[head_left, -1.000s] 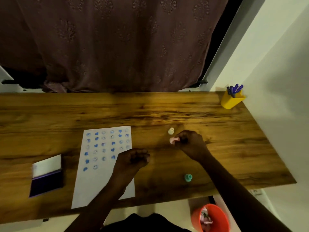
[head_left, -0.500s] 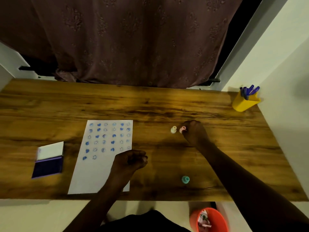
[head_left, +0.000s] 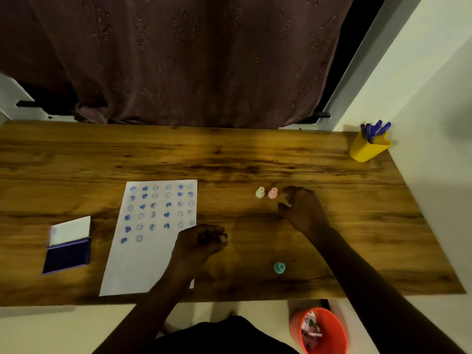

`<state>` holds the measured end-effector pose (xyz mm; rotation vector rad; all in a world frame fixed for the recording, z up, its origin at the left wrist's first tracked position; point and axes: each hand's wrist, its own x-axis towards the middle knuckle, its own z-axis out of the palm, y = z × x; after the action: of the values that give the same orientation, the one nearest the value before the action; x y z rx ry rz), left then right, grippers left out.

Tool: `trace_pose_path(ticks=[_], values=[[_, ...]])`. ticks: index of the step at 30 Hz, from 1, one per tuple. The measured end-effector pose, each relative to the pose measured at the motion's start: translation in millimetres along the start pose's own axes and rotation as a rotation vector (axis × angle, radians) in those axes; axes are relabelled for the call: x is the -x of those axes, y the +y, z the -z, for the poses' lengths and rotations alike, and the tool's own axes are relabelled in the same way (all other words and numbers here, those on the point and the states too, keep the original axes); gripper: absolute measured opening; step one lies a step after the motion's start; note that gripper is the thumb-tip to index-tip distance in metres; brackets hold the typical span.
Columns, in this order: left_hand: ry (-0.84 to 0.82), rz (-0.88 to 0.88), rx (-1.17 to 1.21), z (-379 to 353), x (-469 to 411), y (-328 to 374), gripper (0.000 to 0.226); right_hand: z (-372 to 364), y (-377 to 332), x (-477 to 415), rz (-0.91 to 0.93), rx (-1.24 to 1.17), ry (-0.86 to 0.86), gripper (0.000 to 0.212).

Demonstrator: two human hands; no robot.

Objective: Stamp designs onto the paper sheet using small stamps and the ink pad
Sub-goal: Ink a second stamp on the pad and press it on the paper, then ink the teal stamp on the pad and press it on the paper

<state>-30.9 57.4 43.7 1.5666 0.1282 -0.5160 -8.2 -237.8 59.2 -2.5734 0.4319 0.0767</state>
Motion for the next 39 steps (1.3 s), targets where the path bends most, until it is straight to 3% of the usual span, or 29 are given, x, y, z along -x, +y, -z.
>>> trace_pose_path(ticks=[4, 10, 16, 22, 28, 33, 36, 39], values=[[-0.047, -0.006, -0.078, -8, -3, -2, 0.025, -7, 5, 54, 0.046, 0.067, -0.092, 0.025], [-0.139, 0.039, -0.13, -21, -2, -4, 0.021, -25, 15, 107, -0.051, 0.165, -0.246, 0.057], [-0.186, 0.064, -0.11, -29, 1, -10, 0.022, -36, 11, 118, -0.003, 0.184, -0.169, 0.024], [-0.23, 0.051, -0.043, -25, 7, -7, 0.028, -25, -16, 105, 0.032, -0.166, -0.094, 0.017], [-0.231, -0.085, -0.02, -11, 8, 1, 0.046, -34, -56, 94, 0.006, -0.462, -0.125, 0.026], [-0.16, -0.132, 0.092, 16, 8, 0, 0.032, -46, -88, 92, -0.071, -0.635, -0.205, 0.027], [-0.138, -0.109, 0.178, 35, 11, 1, 0.026, -52, -106, 92, -0.014, -0.668, -0.247, 0.021], [-0.05, -0.088, 0.247, 60, 15, 3, 0.035, -57, -129, 90, 0.058, -0.686, -0.247, 0.015]])
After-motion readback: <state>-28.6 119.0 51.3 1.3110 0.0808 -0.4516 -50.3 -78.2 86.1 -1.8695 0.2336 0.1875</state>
